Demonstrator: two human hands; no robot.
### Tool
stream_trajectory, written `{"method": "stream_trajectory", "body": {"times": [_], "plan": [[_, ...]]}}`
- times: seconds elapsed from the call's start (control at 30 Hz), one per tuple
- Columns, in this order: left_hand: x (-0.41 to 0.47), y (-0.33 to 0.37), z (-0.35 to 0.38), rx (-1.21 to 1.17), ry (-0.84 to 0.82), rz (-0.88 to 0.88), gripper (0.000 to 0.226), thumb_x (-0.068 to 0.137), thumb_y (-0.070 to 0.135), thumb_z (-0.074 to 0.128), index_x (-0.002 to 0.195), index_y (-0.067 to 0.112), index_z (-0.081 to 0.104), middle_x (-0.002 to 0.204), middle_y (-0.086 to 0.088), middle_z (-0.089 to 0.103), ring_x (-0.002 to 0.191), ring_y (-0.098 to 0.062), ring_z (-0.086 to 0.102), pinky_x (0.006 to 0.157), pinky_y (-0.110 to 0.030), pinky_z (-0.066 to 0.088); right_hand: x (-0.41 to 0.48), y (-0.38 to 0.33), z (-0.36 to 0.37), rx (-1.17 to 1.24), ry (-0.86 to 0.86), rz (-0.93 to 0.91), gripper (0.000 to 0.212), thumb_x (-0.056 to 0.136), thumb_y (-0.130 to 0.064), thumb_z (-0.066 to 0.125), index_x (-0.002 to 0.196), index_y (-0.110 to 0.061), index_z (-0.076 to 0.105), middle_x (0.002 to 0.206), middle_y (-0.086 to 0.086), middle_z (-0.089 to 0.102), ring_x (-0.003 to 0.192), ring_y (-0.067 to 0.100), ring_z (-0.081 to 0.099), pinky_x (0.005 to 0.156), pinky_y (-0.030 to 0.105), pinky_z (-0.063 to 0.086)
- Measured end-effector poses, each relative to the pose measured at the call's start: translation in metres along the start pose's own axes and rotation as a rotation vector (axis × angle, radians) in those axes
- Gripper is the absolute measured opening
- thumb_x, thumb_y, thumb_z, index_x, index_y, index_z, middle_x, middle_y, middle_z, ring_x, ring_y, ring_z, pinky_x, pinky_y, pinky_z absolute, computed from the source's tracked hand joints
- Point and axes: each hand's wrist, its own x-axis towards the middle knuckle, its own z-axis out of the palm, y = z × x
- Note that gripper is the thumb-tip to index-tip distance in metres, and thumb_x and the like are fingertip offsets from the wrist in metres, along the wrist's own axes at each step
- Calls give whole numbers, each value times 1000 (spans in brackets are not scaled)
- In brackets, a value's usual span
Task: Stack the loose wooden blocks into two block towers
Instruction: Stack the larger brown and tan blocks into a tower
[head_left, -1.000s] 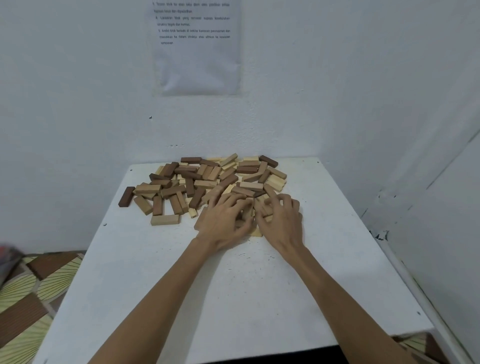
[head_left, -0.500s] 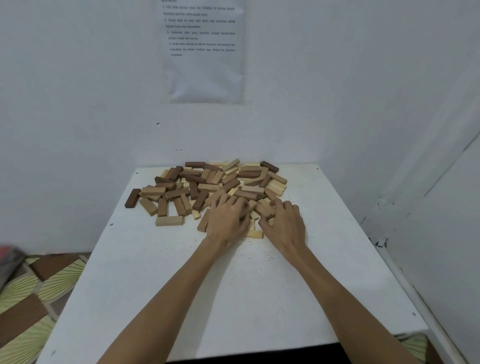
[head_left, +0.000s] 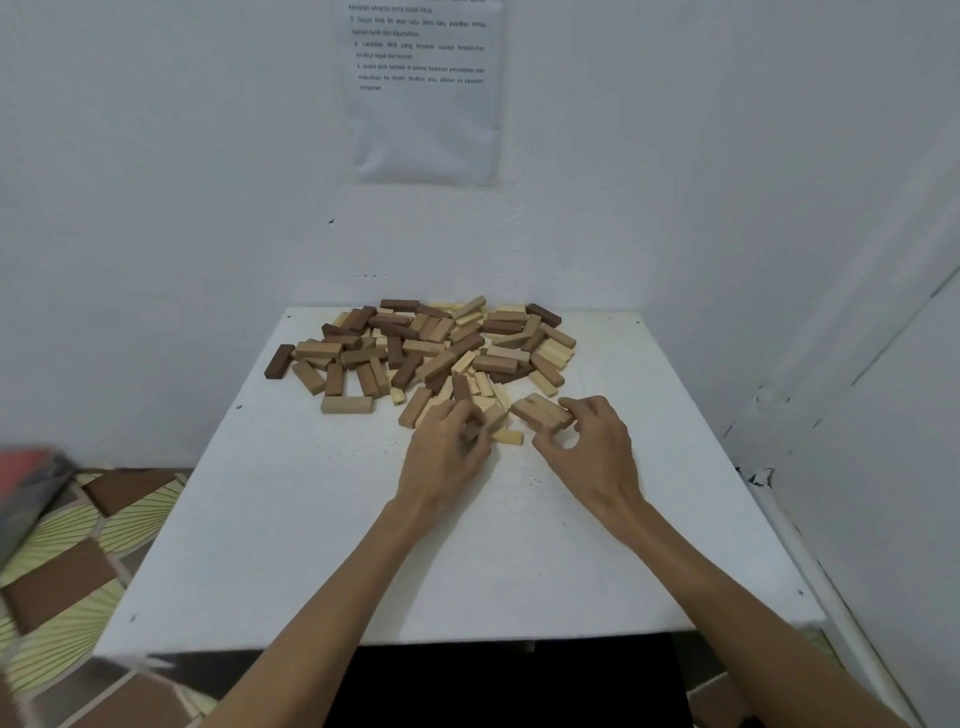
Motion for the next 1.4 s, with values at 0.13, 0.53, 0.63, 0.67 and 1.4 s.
{"method": "stream_trajectory", "body": {"times": [0.13,0.53,0.63,0.67,1.4], "plan": [[-29,0,-5,39,-22,-35,9,92,22,68,99,22,64,98,12,61,88,-11,54,71,-28,48,-35,14,-9,14,-69,-39,38,83,-33,77,119,-19,72,109,-7,62,104,12,48,84,18,40],[-52,4,-18,88,-157,53,30,91,25,59,119,26,69,115,21,67,116,-5,51,98,-36,41,-68,23,-12,-70,-255,-192,54,77,-54,54,125,-33,68,112,-17,52,111,10,45,88,34,29],[-46,7,-17,41,-278,100,46,87,40,56,130,28,65,123,23,63,126,0,45,106,-32,33,-68,25,-14,-33,-262,-175,56,78,-52,58,132,-34,64,116,-21,54,115,6,46,94,36,34],[-44,9,-16,24,-300,115,47,87,45,58,131,30,64,123,24,62,128,0,44,107,-30,31,-68,25,-15,-4,-268,-160,58,79,-50,61,136,-35,59,118,-23,54,117,5,45,98,35,33],[-3,32,-26,303,-795,-37,72,77,58,82,133,20,57,102,3,63,93,-16,57,85,-43,53,-14,17,-40,32,-748,-153,77,82,-42,81,150,-24,49,96,-15,58,93,2,56,80,17,45]]}}
